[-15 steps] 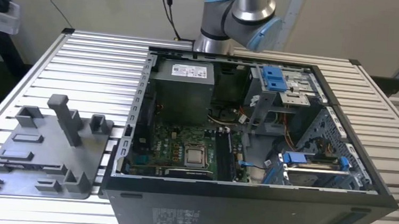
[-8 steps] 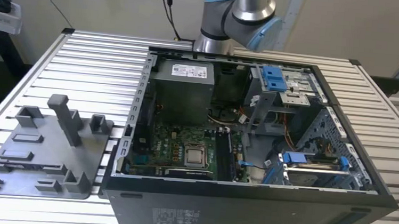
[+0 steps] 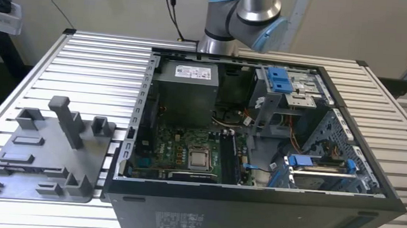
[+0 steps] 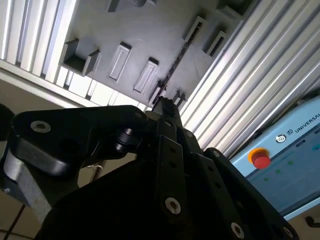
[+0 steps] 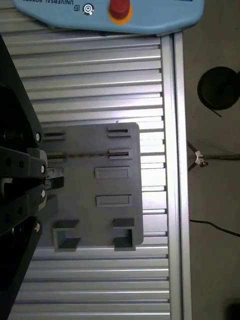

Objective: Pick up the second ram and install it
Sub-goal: 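Pick up the second ram and move it above second insertion slot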

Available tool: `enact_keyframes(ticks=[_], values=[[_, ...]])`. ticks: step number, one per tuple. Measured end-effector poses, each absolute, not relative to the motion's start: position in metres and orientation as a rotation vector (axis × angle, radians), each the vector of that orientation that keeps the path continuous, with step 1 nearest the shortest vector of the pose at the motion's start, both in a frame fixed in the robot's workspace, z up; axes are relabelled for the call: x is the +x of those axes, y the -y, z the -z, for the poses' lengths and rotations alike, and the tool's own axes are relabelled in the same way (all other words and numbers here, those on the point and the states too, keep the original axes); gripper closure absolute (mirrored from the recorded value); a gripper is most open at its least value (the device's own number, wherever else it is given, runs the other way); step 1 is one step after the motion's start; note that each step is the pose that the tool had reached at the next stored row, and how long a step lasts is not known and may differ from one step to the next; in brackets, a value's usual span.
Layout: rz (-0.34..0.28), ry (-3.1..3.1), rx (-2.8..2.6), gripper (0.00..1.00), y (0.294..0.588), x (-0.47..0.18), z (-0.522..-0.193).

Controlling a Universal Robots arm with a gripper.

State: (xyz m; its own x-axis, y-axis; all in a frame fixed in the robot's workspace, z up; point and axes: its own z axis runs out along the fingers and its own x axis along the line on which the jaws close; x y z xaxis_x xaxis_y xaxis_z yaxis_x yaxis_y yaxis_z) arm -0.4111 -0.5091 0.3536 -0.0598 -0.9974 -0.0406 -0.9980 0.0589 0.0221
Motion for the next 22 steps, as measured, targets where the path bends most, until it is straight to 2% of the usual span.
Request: enact_keyframes(ticks=[2, 4, 5, 7, 8, 9, 22], values=[[-0.069, -2.275, -2.144, 0.88, 0.5091, -0.4111, -0.3535], [-0.069, -2.275, -2.144, 0.76, 0.5091, -0.4111, -0.3535], [-0.069, -2.275, -2.144, 0.76, 0.5091, -0.4111, -0.3536], [-0.069, -2.275, -2.144, 0.64, 0.5091, -0.4111, -0.3535], [-0.069, -2.275, -2.144, 0.64, 0.5091, -0.4111, -0.3536], [-0.069, -2.275, -2.144, 0.58, 0.5091, -0.4111, -0.3536], [-0.065, -2.273, -2.143, 0.58, 0.5092, -0.411, -0.3504]])
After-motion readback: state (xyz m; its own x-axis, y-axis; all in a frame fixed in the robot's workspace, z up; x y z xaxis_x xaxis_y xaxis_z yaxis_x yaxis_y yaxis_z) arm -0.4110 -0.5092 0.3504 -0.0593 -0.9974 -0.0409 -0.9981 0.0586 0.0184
